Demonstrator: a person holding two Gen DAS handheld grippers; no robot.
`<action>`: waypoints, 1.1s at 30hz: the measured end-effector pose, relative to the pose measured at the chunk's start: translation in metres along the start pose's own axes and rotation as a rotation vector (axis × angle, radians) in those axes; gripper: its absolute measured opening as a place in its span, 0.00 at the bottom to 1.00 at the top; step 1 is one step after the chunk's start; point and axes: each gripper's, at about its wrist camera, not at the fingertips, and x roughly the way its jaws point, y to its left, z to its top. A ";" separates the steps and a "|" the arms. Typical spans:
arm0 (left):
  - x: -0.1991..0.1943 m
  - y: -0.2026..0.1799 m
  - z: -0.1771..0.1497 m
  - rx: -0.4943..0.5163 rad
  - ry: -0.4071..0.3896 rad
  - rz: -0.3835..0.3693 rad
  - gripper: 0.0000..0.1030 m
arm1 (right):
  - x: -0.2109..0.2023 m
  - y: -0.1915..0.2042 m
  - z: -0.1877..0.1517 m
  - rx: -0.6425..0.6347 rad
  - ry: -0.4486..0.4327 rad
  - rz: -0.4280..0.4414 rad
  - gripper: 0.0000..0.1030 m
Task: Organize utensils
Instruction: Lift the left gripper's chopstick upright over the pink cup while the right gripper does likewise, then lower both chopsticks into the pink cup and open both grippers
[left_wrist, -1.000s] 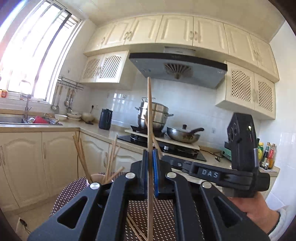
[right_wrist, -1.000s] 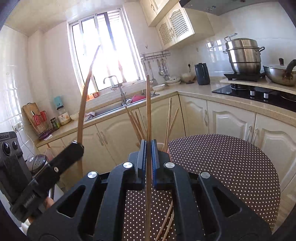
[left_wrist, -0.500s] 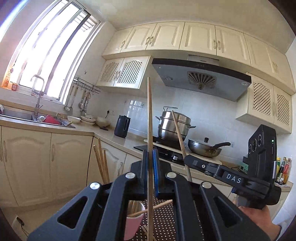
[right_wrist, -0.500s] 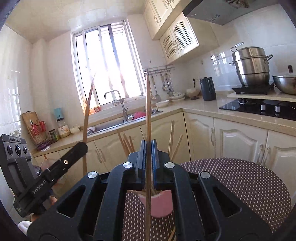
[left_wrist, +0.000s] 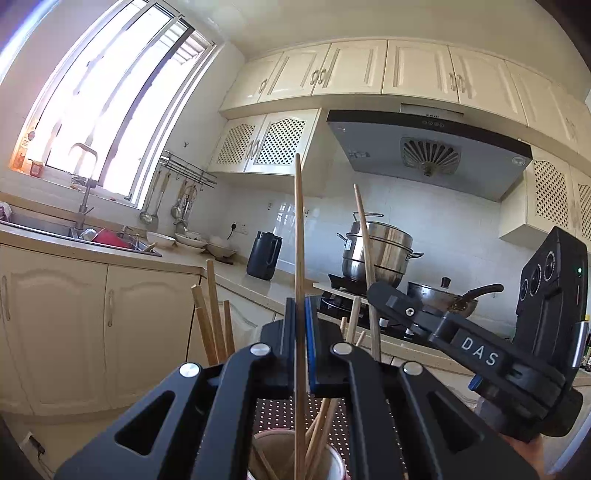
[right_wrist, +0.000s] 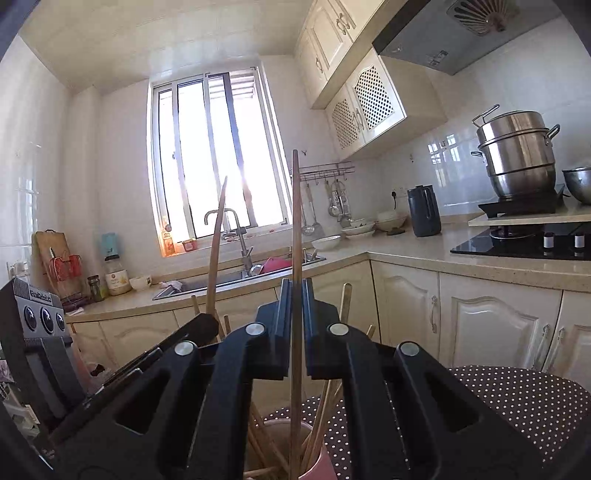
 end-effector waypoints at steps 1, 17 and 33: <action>0.003 0.001 -0.002 0.001 0.000 0.006 0.05 | 0.002 -0.001 -0.002 0.001 -0.004 0.004 0.06; 0.014 0.001 -0.028 0.049 0.055 0.013 0.05 | 0.011 0.000 -0.022 -0.003 0.036 0.056 0.06; -0.023 -0.008 -0.045 0.077 0.160 0.027 0.05 | -0.024 0.008 -0.056 -0.057 0.236 0.035 0.06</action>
